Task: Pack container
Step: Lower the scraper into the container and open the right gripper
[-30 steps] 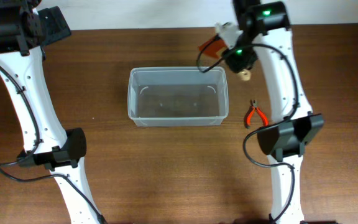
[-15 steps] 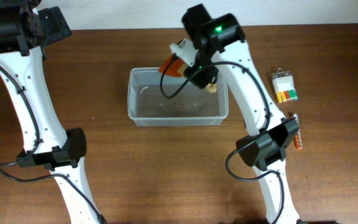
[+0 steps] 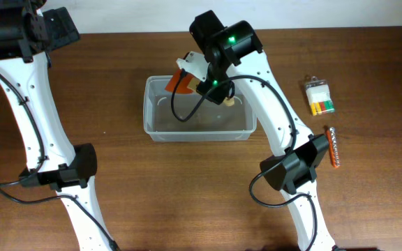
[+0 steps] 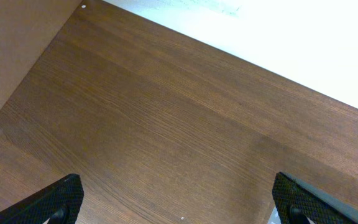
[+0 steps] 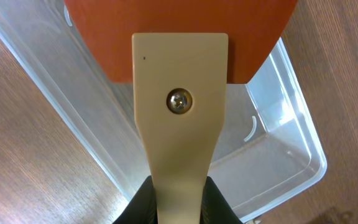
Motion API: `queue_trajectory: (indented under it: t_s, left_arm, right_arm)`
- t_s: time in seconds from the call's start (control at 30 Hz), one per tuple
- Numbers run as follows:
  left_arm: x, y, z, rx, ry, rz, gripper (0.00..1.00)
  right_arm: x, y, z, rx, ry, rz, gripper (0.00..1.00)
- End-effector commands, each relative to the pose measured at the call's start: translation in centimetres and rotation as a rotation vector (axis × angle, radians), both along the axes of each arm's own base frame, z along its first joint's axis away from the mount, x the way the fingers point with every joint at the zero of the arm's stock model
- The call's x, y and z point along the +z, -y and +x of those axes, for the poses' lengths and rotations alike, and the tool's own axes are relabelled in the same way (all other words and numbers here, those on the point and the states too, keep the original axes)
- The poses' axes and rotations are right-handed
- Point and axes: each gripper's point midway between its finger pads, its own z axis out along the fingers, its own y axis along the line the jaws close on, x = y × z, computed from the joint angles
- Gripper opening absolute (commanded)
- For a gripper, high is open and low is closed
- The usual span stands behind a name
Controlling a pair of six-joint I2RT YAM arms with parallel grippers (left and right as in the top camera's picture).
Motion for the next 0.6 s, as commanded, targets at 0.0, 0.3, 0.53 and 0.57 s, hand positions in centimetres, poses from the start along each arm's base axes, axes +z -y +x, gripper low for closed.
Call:
queue_trajectory:
  t_s: [0.0,0.3,0.53,0.57]
  left_arm:
    - [1.4,-0.5,-0.8,0.01,0.025,0.024,0.99]
    - [1.4,-0.5,-0.9,0.01,0.024,0.024,0.99]
    - [1.4,-0.5,-0.8,0.01,0.025,0.024,0.99]
    - [1.4,-0.5,-0.9,0.01,0.024,0.024,0.99]
  right_arm:
    - [1.1,-0.3,-0.3,0.043,0.015,0.027,0.07]
    - [-1.0,-0.3,-0.6,0.075,-0.036,0.001,0.07]
    - [-4.2,0.1,-0.5,0.069,-0.091,-0.028,0.07]
    - [-4.6,0.1,-0.6,0.069,-0.097,-0.031,0.07]
